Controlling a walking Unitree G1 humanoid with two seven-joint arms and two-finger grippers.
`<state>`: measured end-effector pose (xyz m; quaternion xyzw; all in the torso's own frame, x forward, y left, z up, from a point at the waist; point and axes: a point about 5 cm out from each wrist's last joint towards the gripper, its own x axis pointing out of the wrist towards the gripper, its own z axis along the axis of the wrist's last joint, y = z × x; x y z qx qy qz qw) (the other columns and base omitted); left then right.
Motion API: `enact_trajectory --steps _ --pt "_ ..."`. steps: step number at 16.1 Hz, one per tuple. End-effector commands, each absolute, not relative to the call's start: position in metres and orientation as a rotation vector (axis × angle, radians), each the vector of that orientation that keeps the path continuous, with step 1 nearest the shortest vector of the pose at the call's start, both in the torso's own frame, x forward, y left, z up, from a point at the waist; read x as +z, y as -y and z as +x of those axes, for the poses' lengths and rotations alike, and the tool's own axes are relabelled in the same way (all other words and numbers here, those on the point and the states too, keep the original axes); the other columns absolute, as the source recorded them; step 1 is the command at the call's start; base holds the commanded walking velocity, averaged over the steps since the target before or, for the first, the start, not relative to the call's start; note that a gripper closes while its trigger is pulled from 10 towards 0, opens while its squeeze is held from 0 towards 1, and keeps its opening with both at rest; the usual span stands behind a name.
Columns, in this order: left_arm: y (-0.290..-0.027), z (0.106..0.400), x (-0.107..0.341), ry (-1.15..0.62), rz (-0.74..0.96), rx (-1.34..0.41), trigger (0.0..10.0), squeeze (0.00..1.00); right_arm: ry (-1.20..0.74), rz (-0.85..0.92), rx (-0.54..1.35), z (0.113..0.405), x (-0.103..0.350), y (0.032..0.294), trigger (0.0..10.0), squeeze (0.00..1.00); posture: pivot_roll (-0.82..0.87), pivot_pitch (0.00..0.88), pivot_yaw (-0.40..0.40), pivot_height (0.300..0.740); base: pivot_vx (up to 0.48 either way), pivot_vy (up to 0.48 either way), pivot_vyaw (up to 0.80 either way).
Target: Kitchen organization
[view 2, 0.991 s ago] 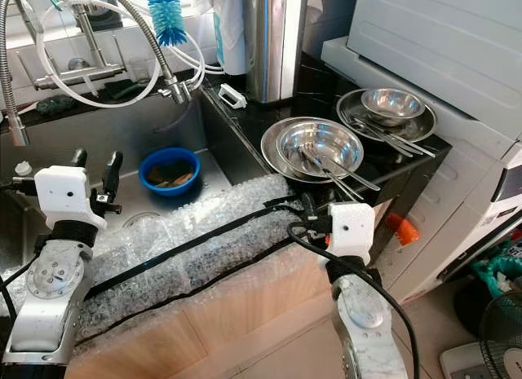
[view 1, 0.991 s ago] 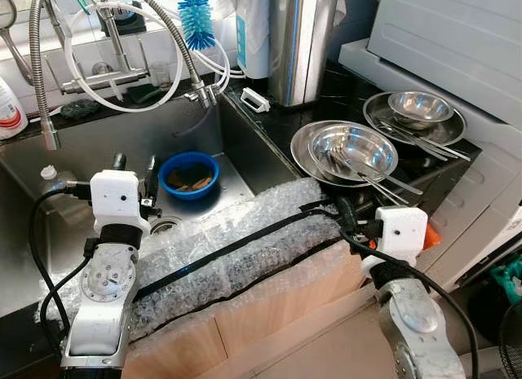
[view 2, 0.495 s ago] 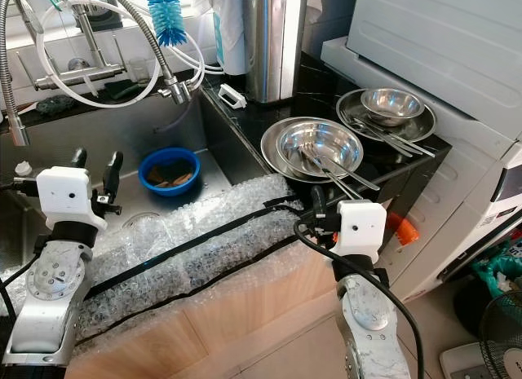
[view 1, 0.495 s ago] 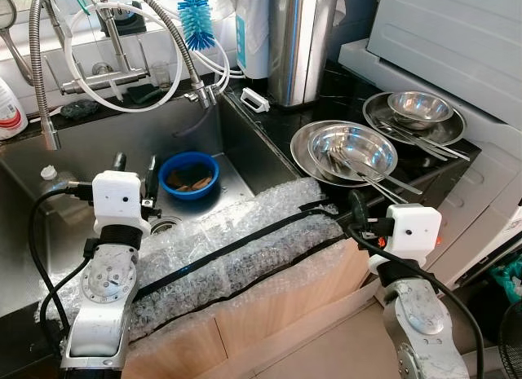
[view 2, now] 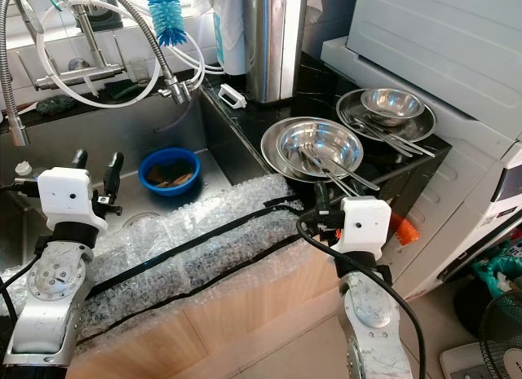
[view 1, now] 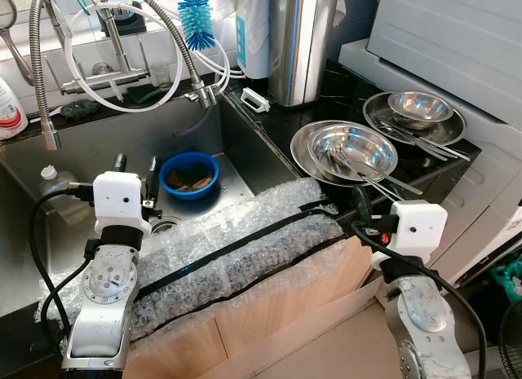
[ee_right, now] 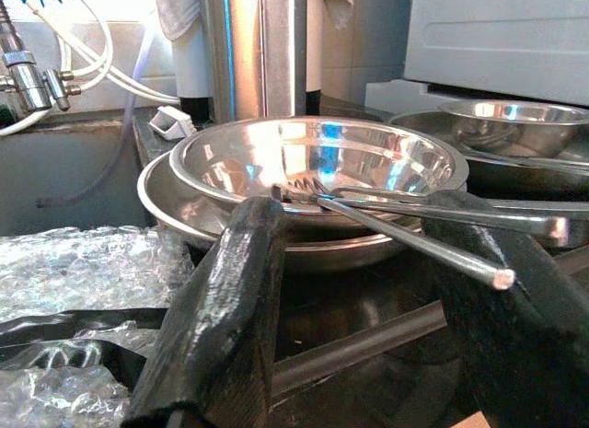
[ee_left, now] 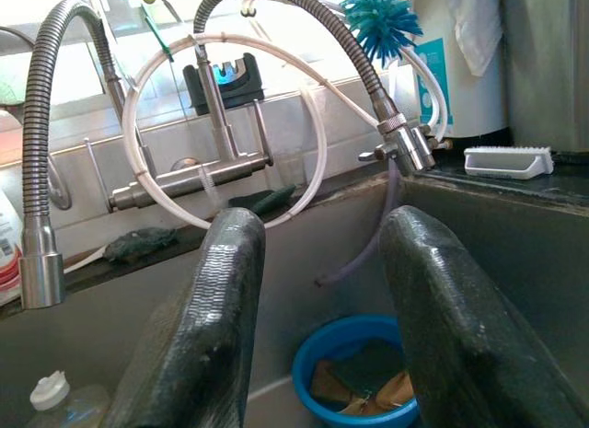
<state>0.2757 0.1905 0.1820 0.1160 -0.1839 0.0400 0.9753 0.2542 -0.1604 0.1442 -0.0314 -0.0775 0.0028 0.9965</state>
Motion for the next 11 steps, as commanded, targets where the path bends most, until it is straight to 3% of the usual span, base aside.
enact_trajectory --steps 1,3,4,5,11 --pt "-0.1904 0.2745 0.1801 0.371 0.241 0.08 10.0 0.0 0.181 -0.063 0.008 0.2559 0.1495 0.1611 10.0 0.0 -0.04 0.017 0.012 0.74 0.0 0.0 0.0" --pt "-0.1904 0.2746 0.1802 0.371 0.241 0.081 10.0 0.0 0.185 -0.061 0.016 0.2578 0.1501 0.1598 9.6 0.0 -0.04 0.017 0.011 0.74 0.0 0.0 0.0" --pt "-0.1903 0.2747 0.1803 0.372 0.242 0.081 10.0 0.0 0.19 -0.06 0.023 0.259 0.1511 0.1588 2.8 0.0 -0.04 0.017 0.011 0.74 0.0 0.0 0.0" --pt "-0.1901 0.2748 0.1804 0.372 0.241 0.081 10.0 0.0 0.199 -0.051 0.03 0.2604 0.1529 0.1576 0.0 0.0 -0.04 0.017 0.01 0.74 0.0 0.0 0.0" --pt "-0.1884 0.2743 0.1794 0.369 0.242 0.073 10.0 0.0 0.196 -0.058 0.041 0.2623 0.1527 0.1567 0.0 0.0 -0.04 0.018 0.008 0.74 0.0 0.0 0.0"
